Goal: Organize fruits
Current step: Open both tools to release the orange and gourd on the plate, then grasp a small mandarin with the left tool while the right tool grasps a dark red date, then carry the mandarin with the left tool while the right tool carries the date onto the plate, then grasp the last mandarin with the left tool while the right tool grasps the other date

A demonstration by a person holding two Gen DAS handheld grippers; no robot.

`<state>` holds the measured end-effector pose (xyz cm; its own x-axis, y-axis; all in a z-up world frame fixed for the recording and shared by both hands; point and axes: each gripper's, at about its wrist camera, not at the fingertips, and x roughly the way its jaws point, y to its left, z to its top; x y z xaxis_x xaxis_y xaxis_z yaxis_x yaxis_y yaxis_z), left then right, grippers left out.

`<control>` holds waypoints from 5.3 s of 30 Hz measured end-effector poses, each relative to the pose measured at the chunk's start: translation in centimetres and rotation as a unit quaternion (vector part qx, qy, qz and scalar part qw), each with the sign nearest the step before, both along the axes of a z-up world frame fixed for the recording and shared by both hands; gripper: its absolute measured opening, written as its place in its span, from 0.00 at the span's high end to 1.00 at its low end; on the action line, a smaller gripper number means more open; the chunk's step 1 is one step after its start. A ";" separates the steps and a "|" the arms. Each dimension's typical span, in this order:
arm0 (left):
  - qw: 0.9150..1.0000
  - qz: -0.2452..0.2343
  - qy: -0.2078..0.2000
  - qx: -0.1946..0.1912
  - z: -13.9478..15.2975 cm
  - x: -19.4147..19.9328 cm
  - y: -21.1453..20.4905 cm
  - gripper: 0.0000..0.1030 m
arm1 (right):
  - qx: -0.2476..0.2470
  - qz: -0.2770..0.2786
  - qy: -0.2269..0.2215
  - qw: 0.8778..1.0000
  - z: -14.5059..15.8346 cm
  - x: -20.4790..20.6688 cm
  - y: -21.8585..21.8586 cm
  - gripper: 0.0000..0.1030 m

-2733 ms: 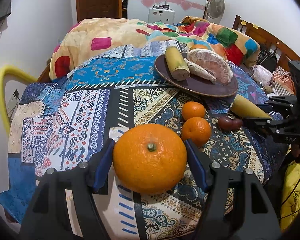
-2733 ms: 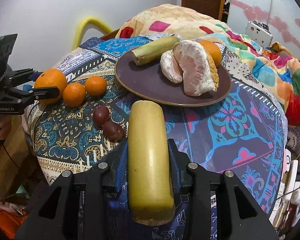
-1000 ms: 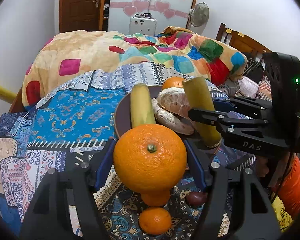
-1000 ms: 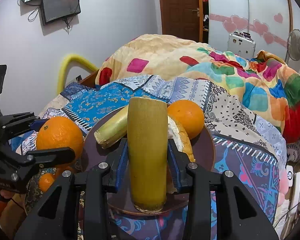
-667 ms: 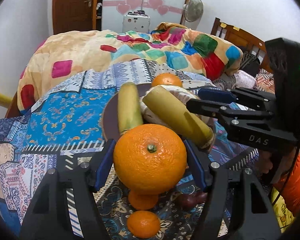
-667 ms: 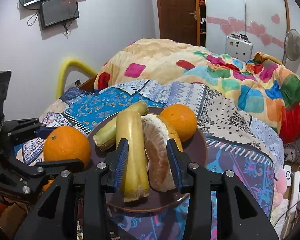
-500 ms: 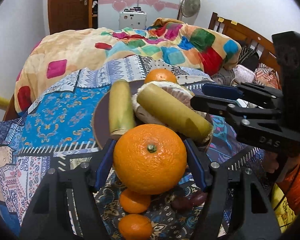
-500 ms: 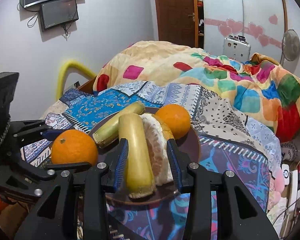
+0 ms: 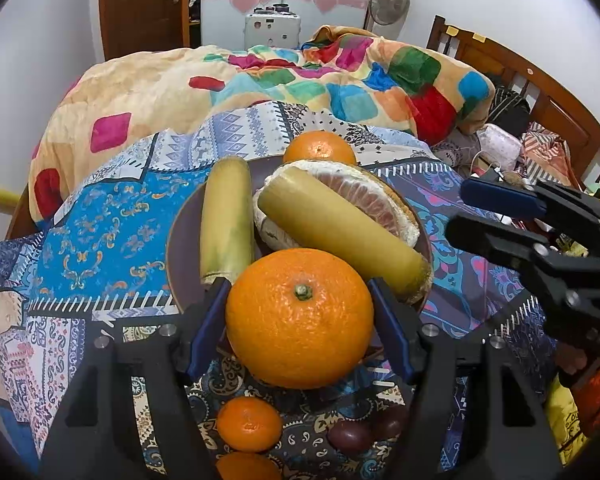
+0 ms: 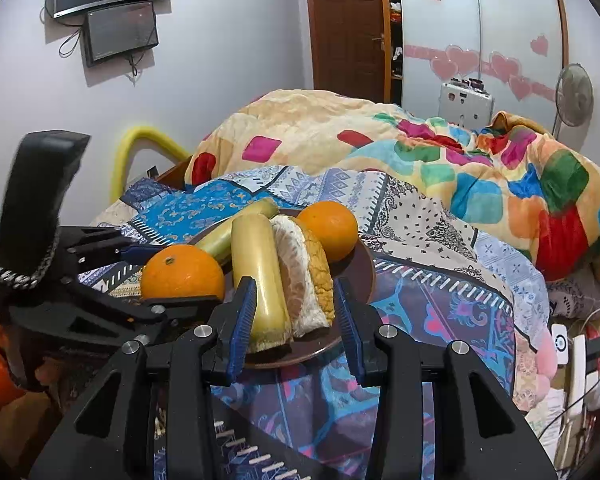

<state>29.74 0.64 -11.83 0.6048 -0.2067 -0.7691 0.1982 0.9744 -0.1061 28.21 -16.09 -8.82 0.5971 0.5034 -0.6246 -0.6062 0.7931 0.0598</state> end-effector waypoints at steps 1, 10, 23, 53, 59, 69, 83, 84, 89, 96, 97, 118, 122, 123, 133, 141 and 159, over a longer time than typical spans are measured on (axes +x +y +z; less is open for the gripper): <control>1.000 0.001 0.002 -0.002 0.1 0.0 0.0 0.33 | 0.000 0.001 -0.001 1.000 0.1 -0.2 0.0 0.64; 0.997 0.023 -0.070 -0.005 4.3 -3.2 1.4 0.16 | 0.010 0.006 -0.001 1.000 0.7 -2.0 -0.4 0.62; 0.997 0.052 -0.060 0.021 3.9 -9.5 4.8 0.15 | 0.011 0.010 0.006 1.000 0.4 -5.2 0.4 0.61; 0.999 0.035 -0.005 -0.009 -2.8 -11.3 5.0 0.52 | -0.041 0.048 0.057 0.996 -6.4 -7.4 4.6 0.65; 0.999 0.038 0.002 -0.012 -3.2 -10.4 4.9 0.62 | -0.042 0.045 0.052 0.997 -6.4 -7.2 4.9 0.76; 0.999 0.039 -0.009 -0.018 -2.5 -10.7 5.1 0.66 | -0.021 0.041 0.064 0.997 -6.1 -7.1 4.0 0.82; 0.997 0.051 -0.052 -0.019 1.0 -9.1 6.1 0.66 | 0.003 0.004 0.032 0.999 -3.5 -5.6 1.1 0.82; 0.997 0.050 -0.052 -0.018 1.1 -8.6 6.1 0.66 | 0.003 0.004 0.030 1.000 -3.4 -5.4 1.0 0.82; 0.997 0.050 -0.051 -0.018 1.3 -6.2 6.1 0.66 | 0.000 0.006 0.020 1.000 -2.9 -4.4 1.5 0.82; 0.998 0.046 -0.040 -0.028 1.0 -3.3 6.1 0.66 | -0.006 0.015 0.016 1.000 -2.8 -3.2 2.6 0.82; 0.998 0.046 -0.037 -0.029 0.8 -3.0 6.2 0.66 | -0.008 0.017 0.015 1.000 -2.9 -3.1 2.8 0.82; 0.998 0.046 -0.020 -0.030 0.3 -1.5 6.5 0.63 | -0.042 0.031 0.017 0.999 -4.0 -2.5 4.4 0.80; 0.998 0.044 -0.023 -0.025 0.6 -1.8 6.4 0.60 | -0.039 0.032 0.019 0.999 -3.9 -2.5 4.3 0.77; 0.998 0.044 -0.025 -0.027 0.7 -1.9 6.5 0.57 | -0.040 0.032 0.017 0.999 -3.9 -2.6 4.4 0.77; 0.996 0.064 -0.052 -0.023 2.6 -5.6 7.6 0.54 | -0.029 0.029 -0.003 0.999 -2.3 -4.1 4.1 0.70; 0.993 0.085 -0.086 0.006 3.5 -10.1 7.9 0.35 | -0.013 0.032 -0.008 0.999 -1.2 -5.9 3.9 0.65; 0.994 0.098 -0.048 -0.017 -1.0 -12.7 9.1 0.29 | -0.073 0.083 0.047 0.993 -5.8 -6.8 7.5 0.57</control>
